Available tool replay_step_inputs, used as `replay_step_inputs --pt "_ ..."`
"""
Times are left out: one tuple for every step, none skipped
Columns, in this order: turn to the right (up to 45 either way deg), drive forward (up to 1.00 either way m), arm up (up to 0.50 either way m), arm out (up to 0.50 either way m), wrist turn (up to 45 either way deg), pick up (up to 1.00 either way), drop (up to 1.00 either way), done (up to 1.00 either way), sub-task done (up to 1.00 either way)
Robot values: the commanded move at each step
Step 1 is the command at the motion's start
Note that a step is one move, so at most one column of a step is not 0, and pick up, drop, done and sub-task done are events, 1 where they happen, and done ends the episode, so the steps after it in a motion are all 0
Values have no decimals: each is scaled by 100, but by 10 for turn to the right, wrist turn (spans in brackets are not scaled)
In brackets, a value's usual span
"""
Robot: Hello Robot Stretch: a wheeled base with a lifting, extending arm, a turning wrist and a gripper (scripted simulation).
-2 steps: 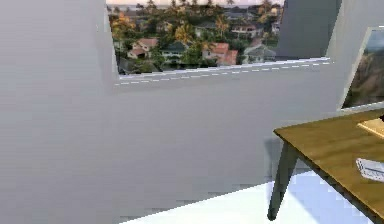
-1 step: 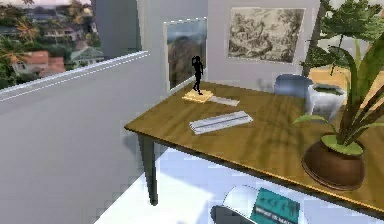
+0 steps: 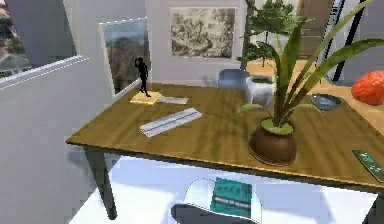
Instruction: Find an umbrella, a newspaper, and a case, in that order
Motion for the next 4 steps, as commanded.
replay_step_inputs --pt "0 0 0 0 0 0 0 0 100" --pt "-450 0 0 0 0 0 0 0 0" --pt "-450 0 0 0 0 0 0 0 0" --pt "-450 0 0 0 0 0 0 0 0"
